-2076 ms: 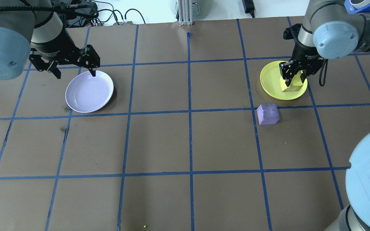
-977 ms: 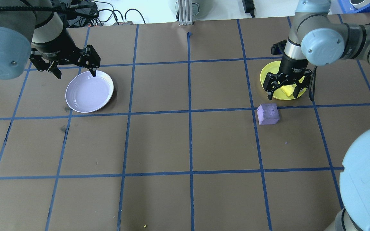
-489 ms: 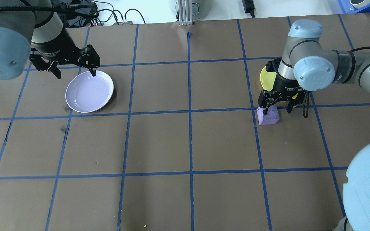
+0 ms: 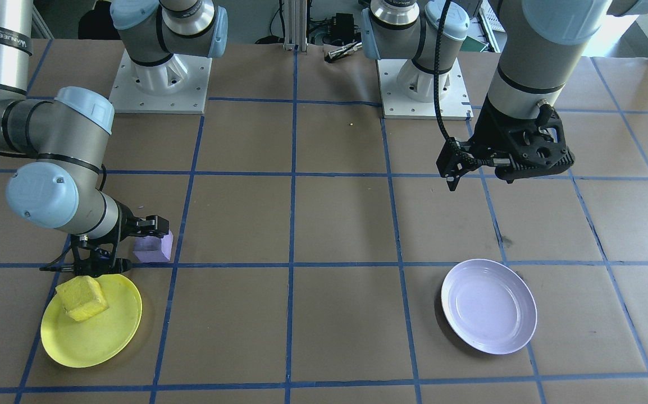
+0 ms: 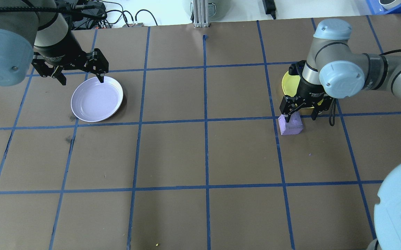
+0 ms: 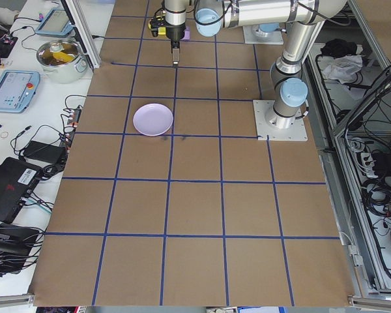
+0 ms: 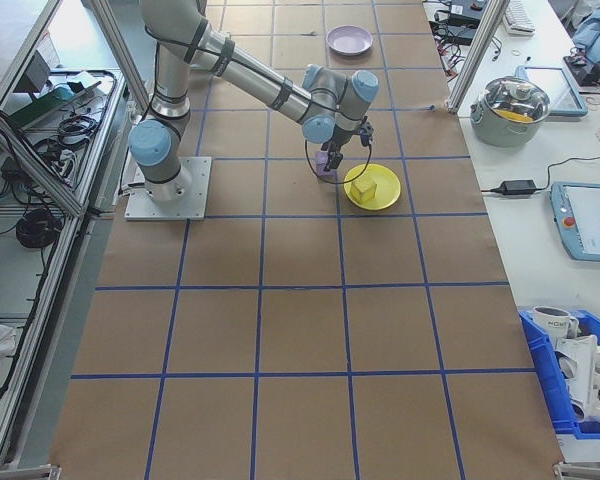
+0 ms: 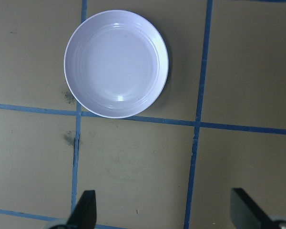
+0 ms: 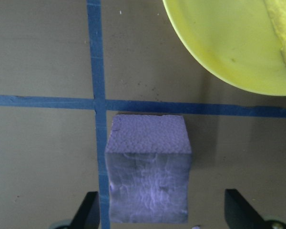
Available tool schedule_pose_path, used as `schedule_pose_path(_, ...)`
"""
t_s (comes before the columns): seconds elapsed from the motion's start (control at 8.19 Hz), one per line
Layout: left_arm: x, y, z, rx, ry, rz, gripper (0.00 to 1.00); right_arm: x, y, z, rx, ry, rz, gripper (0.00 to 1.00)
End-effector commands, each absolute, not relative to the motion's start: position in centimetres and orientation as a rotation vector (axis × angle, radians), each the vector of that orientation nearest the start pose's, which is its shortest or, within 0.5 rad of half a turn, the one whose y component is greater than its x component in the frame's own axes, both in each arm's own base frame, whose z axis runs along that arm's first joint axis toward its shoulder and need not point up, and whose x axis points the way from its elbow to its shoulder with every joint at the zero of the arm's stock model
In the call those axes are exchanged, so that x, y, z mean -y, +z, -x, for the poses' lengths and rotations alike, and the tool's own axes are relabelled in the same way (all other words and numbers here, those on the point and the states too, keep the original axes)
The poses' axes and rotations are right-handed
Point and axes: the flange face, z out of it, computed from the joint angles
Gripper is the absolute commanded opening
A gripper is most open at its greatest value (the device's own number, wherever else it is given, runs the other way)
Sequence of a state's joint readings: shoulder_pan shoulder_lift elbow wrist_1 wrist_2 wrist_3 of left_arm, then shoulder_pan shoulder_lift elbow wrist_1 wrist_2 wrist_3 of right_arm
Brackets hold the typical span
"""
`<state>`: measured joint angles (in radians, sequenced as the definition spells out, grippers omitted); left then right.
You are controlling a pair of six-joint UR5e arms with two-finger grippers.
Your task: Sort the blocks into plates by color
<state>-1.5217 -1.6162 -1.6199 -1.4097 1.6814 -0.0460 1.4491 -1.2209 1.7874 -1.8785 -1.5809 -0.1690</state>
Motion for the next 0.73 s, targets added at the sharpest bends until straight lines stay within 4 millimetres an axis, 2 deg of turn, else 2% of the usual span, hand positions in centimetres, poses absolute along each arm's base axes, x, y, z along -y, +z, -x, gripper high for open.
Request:
schedule_pose_path(0.0, 52.0, 45.8, 9.7, -3.024, -0.093, 0.151, 1.0, 55.2, 20.1, -9.9, -3.136, 0.425, 0.037, 0.79)
schedule_pose_path(0.12, 52.0, 45.9, 9.7, -3.024, -0.097, 0.149, 1.0, 55.3, 19.7, -9.5, -3.216, 0.446, 0.081, 0.36)
schedule_pose_path(0.24, 52.0, 45.9, 9.7, -3.024, -0.1, 0.152, 1.0, 55.2, 19.3, -9.3, -3.23, 0.466, 0.137, 0.11)
schedule_pose_path(0.37, 52.0, 45.9, 9.7, -3.026, -0.1, 0.15, 1.0, 55.2, 19.4, -9.3, -3.231, 0.461, 0.13, 0.01)
schedule_pose_path(0.49, 52.0, 45.9, 9.7, -3.024, -0.1, 0.15, 1.0, 55.5, 20.2, -9.8, -3.225, 0.424, 0.111, 0.0)
schedule_pose_path(0.61, 52.0, 45.9, 9.7, -3.026, -0.102, 0.15, 1.0, 55.5, 21.6, -11.7, -3.219, 0.379, 0.06, 0.0)
